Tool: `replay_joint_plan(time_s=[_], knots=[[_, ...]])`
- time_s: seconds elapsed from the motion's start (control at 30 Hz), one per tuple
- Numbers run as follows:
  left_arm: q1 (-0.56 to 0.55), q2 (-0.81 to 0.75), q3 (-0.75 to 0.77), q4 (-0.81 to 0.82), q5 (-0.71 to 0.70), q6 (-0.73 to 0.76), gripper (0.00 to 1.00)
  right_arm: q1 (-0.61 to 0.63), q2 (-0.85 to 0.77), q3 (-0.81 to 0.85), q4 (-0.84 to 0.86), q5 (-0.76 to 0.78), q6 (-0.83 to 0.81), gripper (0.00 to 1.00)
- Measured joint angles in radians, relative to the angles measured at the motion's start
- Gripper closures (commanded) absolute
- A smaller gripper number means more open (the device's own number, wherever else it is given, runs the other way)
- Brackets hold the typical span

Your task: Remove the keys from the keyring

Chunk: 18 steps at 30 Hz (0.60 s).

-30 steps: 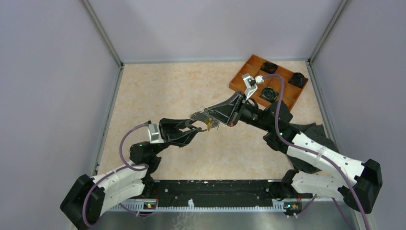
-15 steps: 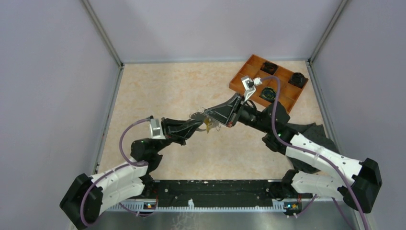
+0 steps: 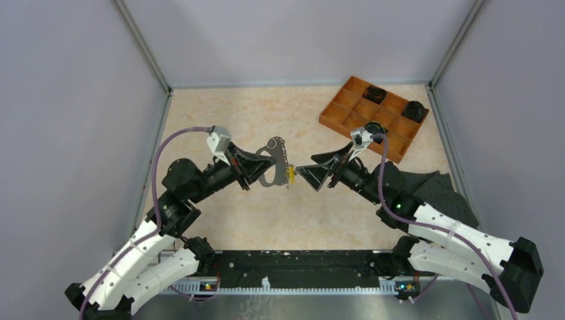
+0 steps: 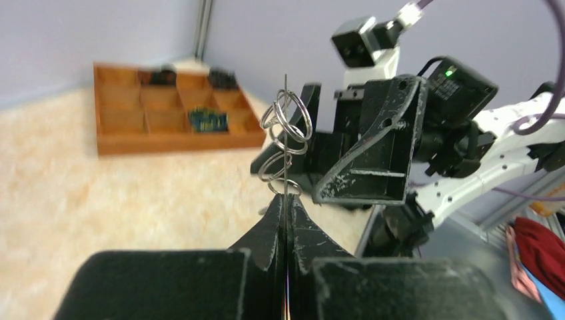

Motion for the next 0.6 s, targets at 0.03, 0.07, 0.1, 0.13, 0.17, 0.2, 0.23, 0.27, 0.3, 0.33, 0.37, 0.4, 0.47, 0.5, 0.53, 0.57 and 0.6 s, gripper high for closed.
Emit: replay_joint_plan(time_s=[0.03, 0.07, 0.1, 0.13, 0.17, 0.2, 0.23, 0.27, 0.3, 0.33, 0.37, 0.4, 0.47, 0.5, 0.53, 0.57, 0.6], knots=[[0.000, 0.008, 0.039, -0.084, 0.000, 0.001, 1.00, 0.000, -0.015, -0.014, -0.017, 0.019, -0.026, 0.01], [0.000, 0.026, 0.082, -0.171, 0.000, 0.004, 1.00, 0.000, -0.026, -0.025, -0.032, 0.035, -0.049, 0.01], [0.000, 0.055, 0.134, -0.267, -0.001, 0.008, 1.00, 0.000, -0.042, -0.037, -0.046, 0.061, -0.078, 0.01], [0.000, 0.085, 0.171, -0.337, -0.001, 0.010, 1.00, 0.000, -0.051, -0.045, -0.054, 0.076, -0.093, 0.01], [0.000, 0.118, 0.210, -0.414, -0.004, 0.011, 1.00, 0.000, -0.062, -0.058, -0.056, 0.098, -0.113, 0.01], [0.000, 0.160, 0.250, -0.499, -0.005, 0.015, 1.00, 0.000, -0.072, -0.072, -0.057, 0.115, -0.129, 0.01], [0.000, 0.201, 0.282, -0.569, -0.008, 0.016, 1.00, 0.000, -0.080, -0.086, -0.057, 0.129, -0.145, 0.01], [0.000, 0.240, 0.308, -0.632, -0.009, 0.016, 1.00, 0.000, -0.085, -0.101, -0.055, 0.138, -0.161, 0.01], [0.000, 0.278, 0.325, -0.686, -0.006, 0.017, 1.00, 0.000, -0.087, -0.118, -0.049, 0.140, -0.177, 0.01], [0.000, 0.314, 0.331, -0.726, 0.000, 0.019, 1.00, 0.000, -0.088, -0.137, -0.041, 0.138, -0.191, 0.02], [0.000, 0.350, 0.331, -0.774, 0.013, 0.021, 1.00, 0.000, -0.088, -0.158, -0.029, 0.133, -0.201, 0.03], [0.000, 0.378, 0.331, -0.817, 0.034, 0.022, 1.00, 0.000, -0.088, -0.187, -0.018, 0.125, -0.211, 0.03], [0.000, 0.420, 0.330, -0.880, 0.091, 0.025, 1.00, 0.000, -0.088, -0.222, -0.004, 0.112, -0.214, 0.03], [0.000, 0.441, 0.328, -0.907, 0.140, 0.027, 1.00, 0.000, -0.089, -0.238, 0.003, 0.101, -0.214, 0.03], [0.000, 0.445, 0.327, -0.912, 0.151, 0.027, 1.00, 0.000, -0.090, -0.255, 0.011, 0.087, -0.211, 0.03], [0.005, 0.453, 0.319, -0.914, 0.193, 0.028, 1.00, 0.000, -0.095, -0.273, 0.023, 0.073, -0.210, 0.04], [0.012, 0.457, 0.309, -0.914, 0.237, 0.029, 1.00, 0.000, -0.104, -0.295, 0.039, 0.055, -0.205, 0.06]])
